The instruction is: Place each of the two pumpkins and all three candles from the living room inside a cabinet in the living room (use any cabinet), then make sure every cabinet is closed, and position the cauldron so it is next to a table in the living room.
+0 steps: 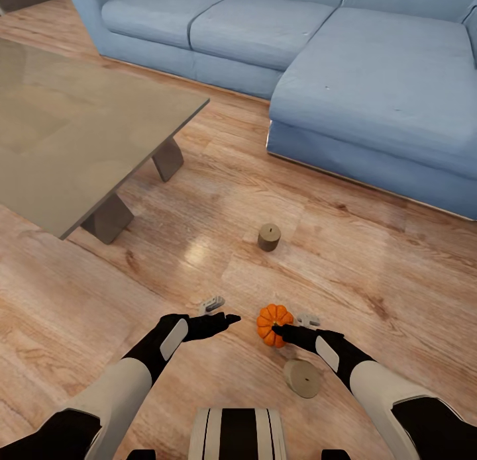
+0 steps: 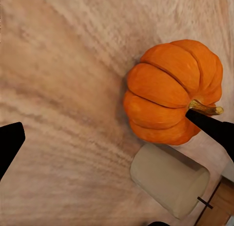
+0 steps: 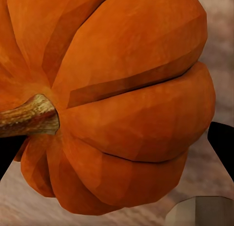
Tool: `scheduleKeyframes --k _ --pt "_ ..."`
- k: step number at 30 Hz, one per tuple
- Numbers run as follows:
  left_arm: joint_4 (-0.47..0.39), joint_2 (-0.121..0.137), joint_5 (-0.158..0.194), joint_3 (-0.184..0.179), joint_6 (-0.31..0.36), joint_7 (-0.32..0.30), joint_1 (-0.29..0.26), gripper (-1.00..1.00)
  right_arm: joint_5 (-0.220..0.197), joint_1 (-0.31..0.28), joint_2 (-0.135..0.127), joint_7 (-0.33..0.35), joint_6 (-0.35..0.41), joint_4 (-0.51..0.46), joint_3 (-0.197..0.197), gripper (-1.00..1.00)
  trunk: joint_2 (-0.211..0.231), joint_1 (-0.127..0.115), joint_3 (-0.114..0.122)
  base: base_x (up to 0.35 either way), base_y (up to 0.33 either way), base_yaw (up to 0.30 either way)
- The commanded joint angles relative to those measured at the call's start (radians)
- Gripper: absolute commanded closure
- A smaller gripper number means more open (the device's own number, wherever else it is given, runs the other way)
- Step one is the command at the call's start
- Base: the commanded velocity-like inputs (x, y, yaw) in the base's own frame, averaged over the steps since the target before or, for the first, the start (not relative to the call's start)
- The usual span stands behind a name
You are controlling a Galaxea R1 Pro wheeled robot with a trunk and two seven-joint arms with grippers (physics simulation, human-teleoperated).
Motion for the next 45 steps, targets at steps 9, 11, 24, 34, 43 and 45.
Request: scheduleKeyframes --k 9,11,24,34,43,45 --pt "-0.001 0.0 0.003 -0.002 0.004 0.0 0.0 -1.0 0.007 0.001 -0.001 -0.031 0.002 0.003 0.016 1.0 0.0 0.0 -0.001 0.0 0.0 0.0" --pt "-0.001 0.0 0.003 -0.002 0.004 0.0 0.0 -1.0 0.007 0.001 -0.001 -0.031 0.002 0.003 0.016 1.0 0.0 0.0 -0.001 0.0 0.0 0.0" --pt "-0.001 0.0 0.003 -0.002 0.004 0.0 0.0 -1.0 0.007 0.001 -0.001 -0.031 0.002 0.003 0.018 1.0 0.003 -0.005 0.042 0.0 0.0 0.0" --pt "-0.001 0.0 0.003 -0.002 0.004 0.0 0.0 -1.0 0.006 0.002 -0.001 -0.03 0.001 0.003 0.018 1.0 0.005 -0.009 0.081 0.0 0.0 0.0" --pt "0.0 0.0 0.002 -0.002 0.004 0.003 0.0 -1.0 0.005 0.002 -0.001 -0.024 0.001 0.003 0.018 1.0 0.014 -0.017 0.115 0.0 0.0 0.0" --pt "0.0 0.0 0.003 -0.002 0.004 0.004 0.0 -1.0 0.005 0.002 -0.001 -0.023 0.001 0.003 0.018 1.0 0.028 -0.024 0.121 0.0 0.0 0.0"
